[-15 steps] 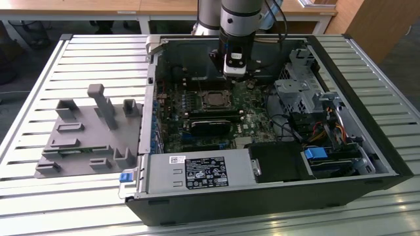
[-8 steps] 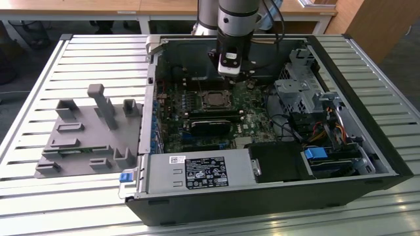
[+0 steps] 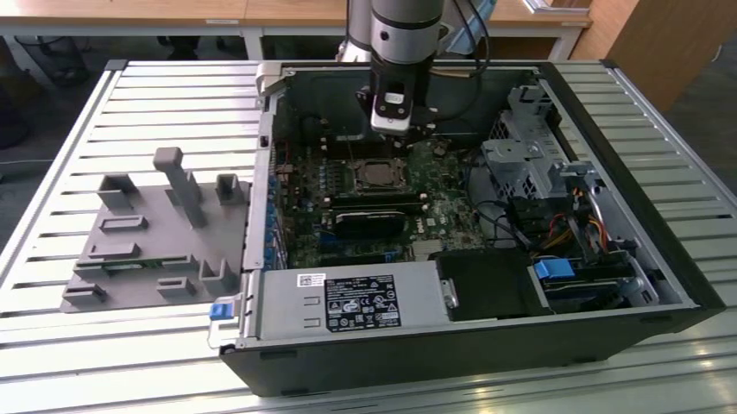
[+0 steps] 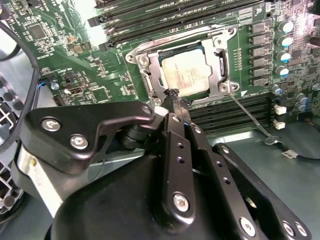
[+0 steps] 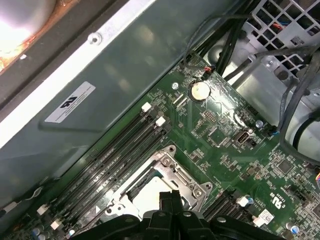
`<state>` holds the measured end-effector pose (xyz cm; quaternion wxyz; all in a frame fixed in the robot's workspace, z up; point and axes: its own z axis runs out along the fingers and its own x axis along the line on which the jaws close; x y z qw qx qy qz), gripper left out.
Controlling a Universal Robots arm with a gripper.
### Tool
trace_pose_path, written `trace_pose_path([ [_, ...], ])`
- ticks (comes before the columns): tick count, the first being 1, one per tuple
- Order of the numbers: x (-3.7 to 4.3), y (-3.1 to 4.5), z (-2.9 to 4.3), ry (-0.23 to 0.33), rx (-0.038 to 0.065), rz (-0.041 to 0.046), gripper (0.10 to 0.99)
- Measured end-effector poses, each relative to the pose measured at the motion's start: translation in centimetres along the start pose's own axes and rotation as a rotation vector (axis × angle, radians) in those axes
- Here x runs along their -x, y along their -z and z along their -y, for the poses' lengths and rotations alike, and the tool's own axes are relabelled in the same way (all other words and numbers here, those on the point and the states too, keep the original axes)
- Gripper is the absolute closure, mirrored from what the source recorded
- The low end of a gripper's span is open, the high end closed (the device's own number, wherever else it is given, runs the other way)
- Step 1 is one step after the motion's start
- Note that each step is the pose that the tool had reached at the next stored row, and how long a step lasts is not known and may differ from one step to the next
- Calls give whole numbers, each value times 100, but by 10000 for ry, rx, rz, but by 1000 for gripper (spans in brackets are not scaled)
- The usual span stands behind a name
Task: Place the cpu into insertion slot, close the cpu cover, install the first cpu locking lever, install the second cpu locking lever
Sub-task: 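Close the cpu cover, then install the first cpu locking lever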
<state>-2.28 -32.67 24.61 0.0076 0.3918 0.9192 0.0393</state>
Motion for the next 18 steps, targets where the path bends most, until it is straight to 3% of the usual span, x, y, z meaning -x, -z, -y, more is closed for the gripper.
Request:
trace_pose_path([
  [18, -60, 5, 63, -1, 0, -1, 980],
])
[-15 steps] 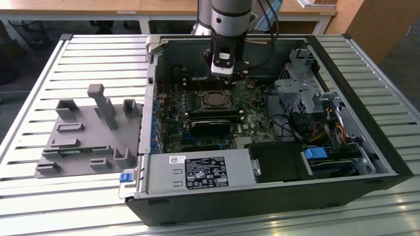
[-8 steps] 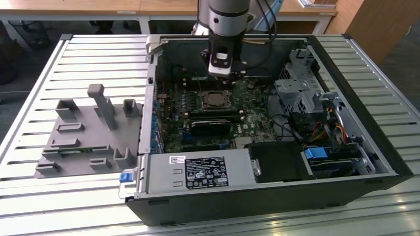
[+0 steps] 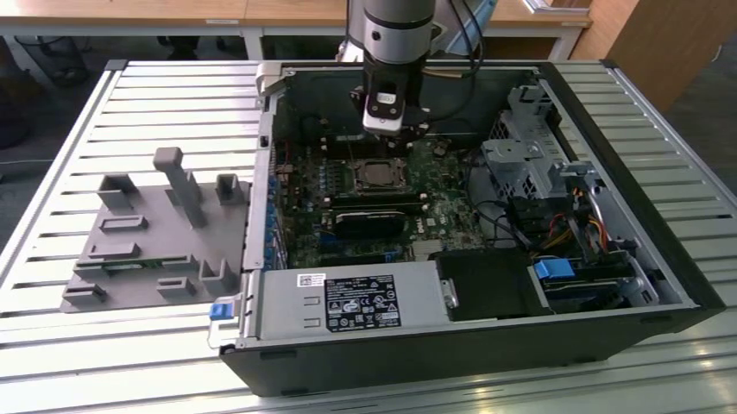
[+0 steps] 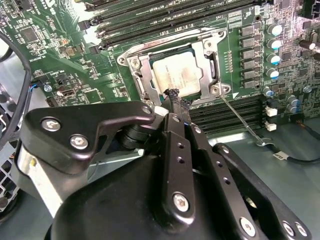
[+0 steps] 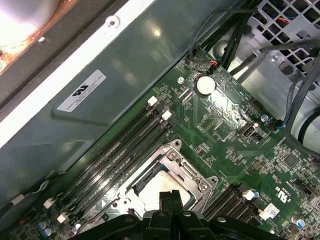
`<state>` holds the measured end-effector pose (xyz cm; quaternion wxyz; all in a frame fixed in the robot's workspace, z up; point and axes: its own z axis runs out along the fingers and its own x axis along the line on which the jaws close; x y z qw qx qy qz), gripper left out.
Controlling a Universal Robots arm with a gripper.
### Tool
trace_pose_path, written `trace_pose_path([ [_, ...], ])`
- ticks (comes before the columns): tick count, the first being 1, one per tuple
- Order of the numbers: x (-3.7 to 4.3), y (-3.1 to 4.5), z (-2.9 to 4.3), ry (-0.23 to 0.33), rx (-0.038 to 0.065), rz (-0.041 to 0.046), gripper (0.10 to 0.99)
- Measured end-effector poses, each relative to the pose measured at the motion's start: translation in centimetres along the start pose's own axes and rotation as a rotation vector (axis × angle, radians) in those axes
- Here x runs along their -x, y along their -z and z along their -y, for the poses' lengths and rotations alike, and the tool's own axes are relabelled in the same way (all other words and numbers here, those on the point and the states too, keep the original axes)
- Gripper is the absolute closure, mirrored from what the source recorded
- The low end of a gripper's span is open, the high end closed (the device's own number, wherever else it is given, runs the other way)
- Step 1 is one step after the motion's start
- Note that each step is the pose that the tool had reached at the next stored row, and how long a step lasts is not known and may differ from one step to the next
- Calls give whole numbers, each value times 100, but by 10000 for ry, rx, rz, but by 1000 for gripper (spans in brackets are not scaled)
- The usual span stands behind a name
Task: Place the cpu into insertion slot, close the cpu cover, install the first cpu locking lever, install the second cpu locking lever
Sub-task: 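Install the first cpu locking lever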
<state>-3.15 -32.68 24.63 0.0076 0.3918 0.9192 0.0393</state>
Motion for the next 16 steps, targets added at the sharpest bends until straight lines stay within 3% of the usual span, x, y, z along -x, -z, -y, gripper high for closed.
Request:
trace_pose_path([
  [4, -1, 3, 0, 265, -4, -21, 980],
  [16, 0, 3, 0, 2418, -40, -189, 980],
])
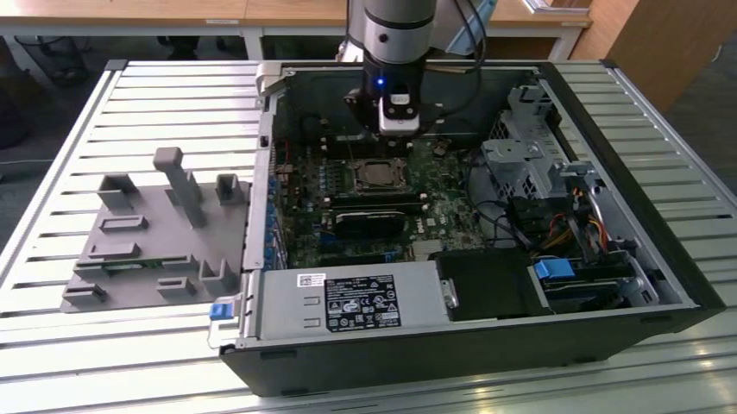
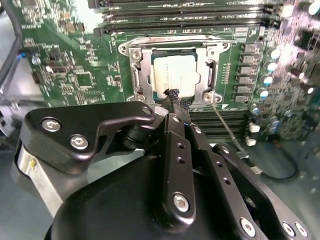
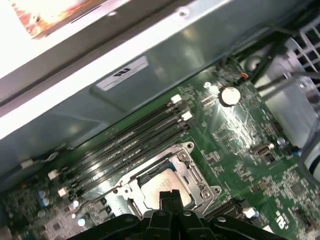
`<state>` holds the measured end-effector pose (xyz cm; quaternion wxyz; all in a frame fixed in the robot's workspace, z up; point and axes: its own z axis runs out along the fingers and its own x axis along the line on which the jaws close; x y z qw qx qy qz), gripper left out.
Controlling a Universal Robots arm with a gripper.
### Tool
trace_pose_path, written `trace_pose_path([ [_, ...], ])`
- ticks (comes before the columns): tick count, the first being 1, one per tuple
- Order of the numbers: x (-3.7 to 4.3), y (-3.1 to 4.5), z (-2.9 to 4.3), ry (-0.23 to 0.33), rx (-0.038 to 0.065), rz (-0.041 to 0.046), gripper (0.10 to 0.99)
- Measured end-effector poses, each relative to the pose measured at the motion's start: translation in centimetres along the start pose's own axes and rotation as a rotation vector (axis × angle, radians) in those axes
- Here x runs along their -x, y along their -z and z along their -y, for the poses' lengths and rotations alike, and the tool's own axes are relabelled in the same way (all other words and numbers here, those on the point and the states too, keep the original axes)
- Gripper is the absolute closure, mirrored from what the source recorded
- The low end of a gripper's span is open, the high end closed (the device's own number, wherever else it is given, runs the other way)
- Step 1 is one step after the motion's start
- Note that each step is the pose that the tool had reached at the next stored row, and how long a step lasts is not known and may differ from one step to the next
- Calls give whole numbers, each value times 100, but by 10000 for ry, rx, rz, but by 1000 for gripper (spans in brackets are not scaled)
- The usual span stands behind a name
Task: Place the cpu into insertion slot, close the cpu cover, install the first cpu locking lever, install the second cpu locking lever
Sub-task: 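Install the first cpu locking lever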
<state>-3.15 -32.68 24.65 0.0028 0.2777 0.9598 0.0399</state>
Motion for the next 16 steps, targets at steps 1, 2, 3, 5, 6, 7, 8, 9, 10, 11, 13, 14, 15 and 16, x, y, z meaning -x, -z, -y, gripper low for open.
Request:
trace_pose_path([
  [1, 0, 0, 0, 180, -3, -14, 980],
  [2, 0, 0, 0, 358, -6, -28, 980],
  [3, 0, 0, 0, 538, -9, -42, 980],
  [5, 0, 0, 0, 903, -16, -71, 980],
  [6, 0, 0, 0, 1080, -19, -85, 980],
  [7, 0, 0, 0, 1266, -22, -99, 980],
  [8, 0, 1, 0, 1456, -26, -114, 980],
  [9, 0, 1, 0, 1634, -29, -129, 980],
  [10, 0, 0, 0, 1815, -31, -143, 980],
  [11, 0, 0, 0, 1998, -34, -157, 980],
  [13, 0, -2, 0, 2353, -50, -179, 980],
  [14, 0, -3, 0, 2516, -70, -185, 980],
  [15, 0, -3, 0, 2661, -103, -189, 980],
  [16, 0, -2, 0, 2796, -157, -184, 980],
])
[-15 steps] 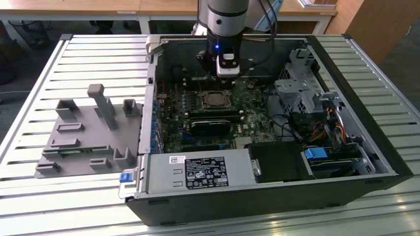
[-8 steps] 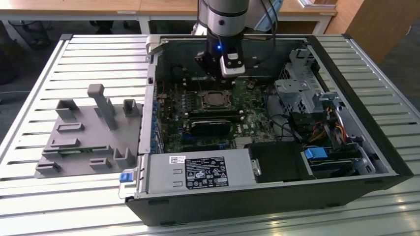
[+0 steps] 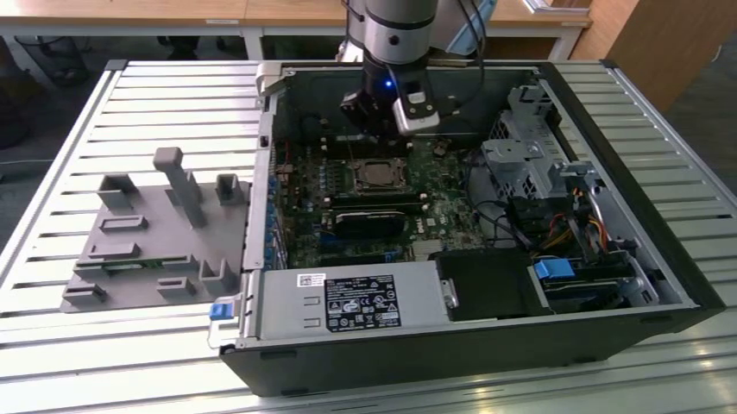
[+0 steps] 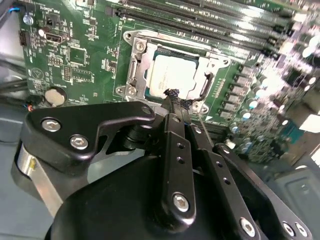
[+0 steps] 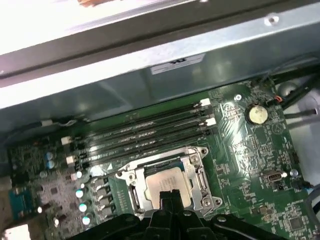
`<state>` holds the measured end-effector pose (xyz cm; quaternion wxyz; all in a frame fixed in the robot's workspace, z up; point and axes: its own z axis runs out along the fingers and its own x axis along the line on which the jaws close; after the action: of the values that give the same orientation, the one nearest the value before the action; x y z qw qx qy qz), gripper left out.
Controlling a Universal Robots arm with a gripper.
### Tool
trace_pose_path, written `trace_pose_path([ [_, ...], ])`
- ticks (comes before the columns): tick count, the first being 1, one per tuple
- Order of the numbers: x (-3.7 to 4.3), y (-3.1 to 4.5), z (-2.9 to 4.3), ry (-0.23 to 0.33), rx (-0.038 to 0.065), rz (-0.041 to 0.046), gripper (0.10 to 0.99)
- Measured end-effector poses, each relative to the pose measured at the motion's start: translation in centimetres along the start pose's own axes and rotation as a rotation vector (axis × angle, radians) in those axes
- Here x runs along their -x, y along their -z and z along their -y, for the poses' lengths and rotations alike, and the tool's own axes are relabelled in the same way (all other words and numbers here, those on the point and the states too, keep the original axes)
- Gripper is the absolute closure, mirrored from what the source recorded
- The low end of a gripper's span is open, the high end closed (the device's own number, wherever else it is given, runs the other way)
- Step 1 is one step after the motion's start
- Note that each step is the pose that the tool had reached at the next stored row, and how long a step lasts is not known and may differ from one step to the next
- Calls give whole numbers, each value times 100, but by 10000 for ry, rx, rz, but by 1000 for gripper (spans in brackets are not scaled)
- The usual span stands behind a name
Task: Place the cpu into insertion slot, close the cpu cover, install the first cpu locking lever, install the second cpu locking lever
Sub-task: 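Install the first cpu locking lever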
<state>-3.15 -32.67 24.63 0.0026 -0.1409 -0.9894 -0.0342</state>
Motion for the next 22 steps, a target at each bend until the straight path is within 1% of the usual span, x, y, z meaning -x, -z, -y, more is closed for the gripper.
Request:
trace_pose_path([
  [1, 0, 0, 0, 140, -51, 3, 980],
  [2, 0, -1, 0, 307, -73, -3, 980],
  [13, -2, -1, 1, 2259, -104, -126, 980],
  [15, -26, -2, 8, 2342, -100, -130, 980],
  [19, -114, -1, 33, 2341, -88, -127, 980],
  [22, -165, -2, 48, 2342, -74, -125, 980],
])
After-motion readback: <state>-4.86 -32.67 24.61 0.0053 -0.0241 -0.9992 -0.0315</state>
